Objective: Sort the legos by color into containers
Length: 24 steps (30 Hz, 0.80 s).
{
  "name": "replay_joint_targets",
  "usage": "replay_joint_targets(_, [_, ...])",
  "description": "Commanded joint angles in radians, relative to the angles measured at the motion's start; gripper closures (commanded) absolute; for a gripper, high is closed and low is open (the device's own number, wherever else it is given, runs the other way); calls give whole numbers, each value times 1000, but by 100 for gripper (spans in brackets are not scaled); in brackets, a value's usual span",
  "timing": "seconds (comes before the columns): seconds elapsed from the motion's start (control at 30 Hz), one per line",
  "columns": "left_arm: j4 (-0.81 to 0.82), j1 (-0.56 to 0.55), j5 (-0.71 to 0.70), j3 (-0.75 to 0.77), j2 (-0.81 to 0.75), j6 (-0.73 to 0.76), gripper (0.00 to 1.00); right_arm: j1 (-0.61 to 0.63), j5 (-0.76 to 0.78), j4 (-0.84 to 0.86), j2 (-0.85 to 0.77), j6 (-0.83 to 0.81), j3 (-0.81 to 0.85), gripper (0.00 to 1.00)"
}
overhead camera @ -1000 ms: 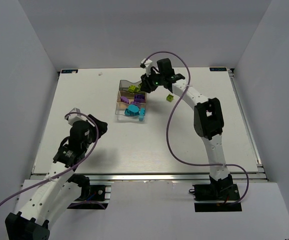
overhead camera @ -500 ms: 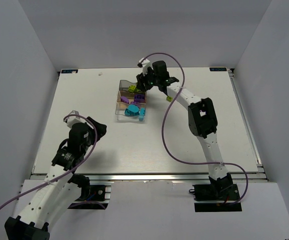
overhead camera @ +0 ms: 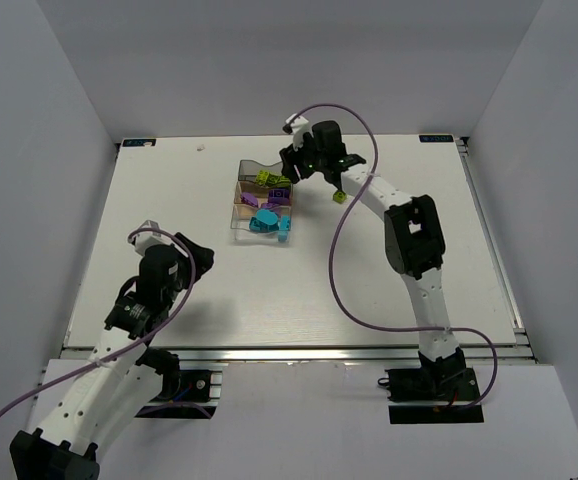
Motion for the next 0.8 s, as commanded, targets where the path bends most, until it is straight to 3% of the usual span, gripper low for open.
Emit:
replay_joint_targets(0.0, [43,3,13,-14,5,-2,26,-53,29,18,-156,-24,-72,36])
replay_joint_targets(0.13, [59,3,22,-17,19,5,26,-102,-76,-91,-215,-146,-178,24])
replay_joint_targets(0.27, [74,3,30,-20,34,10,26,-133,-32,-195,-219,-278,-216,14])
replay_joint_targets(0.57, [88,3,36,-29,35,10,26,-159,35,-396,-92,-389,-98,16])
replay_joint_targets(0.77, [82,3,38,-31,31,5,26,-168,55,-384,-50,-417,-80,21])
